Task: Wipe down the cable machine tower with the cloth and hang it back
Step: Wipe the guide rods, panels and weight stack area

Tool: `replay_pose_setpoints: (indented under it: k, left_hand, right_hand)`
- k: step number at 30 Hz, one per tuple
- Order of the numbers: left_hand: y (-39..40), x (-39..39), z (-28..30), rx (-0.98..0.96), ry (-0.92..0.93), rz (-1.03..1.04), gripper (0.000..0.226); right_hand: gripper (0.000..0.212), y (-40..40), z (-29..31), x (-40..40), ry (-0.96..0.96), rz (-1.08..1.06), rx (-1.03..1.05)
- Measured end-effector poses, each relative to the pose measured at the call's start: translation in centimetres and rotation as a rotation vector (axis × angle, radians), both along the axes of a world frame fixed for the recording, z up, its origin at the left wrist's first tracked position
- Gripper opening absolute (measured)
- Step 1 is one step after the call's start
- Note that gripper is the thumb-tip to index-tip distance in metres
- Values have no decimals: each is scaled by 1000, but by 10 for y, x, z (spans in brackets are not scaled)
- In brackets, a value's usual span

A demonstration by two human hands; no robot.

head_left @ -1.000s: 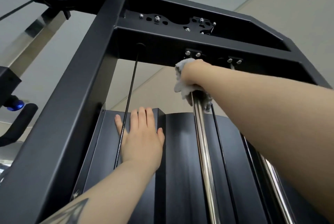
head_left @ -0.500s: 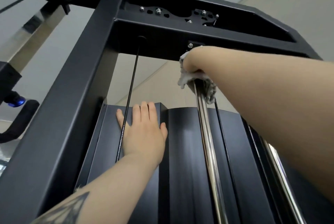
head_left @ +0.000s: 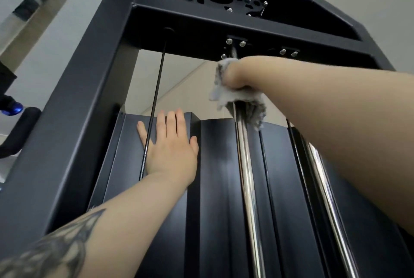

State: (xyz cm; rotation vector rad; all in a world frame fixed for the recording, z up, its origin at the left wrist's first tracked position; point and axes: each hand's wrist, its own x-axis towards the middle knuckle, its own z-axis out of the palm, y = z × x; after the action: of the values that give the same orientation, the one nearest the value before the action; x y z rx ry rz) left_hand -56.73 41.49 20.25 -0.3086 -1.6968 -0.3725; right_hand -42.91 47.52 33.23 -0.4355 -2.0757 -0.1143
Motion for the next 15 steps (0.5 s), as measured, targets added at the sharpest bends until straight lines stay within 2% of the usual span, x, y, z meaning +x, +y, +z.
replay_pose_setpoints:
  k: [4,6,7,9,11,12,15]
  left_hand:
    - [-3,2,1,-11,-17,-13,66]
    - [-3,4,1,-17,-19,-13,65]
    - [-2,4,1,-15,-15,-10,65]
    - [-2,6,1,-8,-18,-14,65]
    - [-1,5,1,-3,-13,-3,65]
    - [-2,5,1,-3,-11,7,65]
    - [-3,5,1,-16,-4,24,65]
  right_hand:
    - [60,12,-52,-12,254,-36,-27]
    - [52,22,-89,-12,245,41,-48]
    - [52,26,-100,-8,183,64,-65]
    - [53,27,-95,0,17,45,-105]
    - [30,23,-66,1,-43,82,-149]
    - [24,18,-50,-2,-27,91,-181]
    - [36,15,-35,-14,179,46,-127]
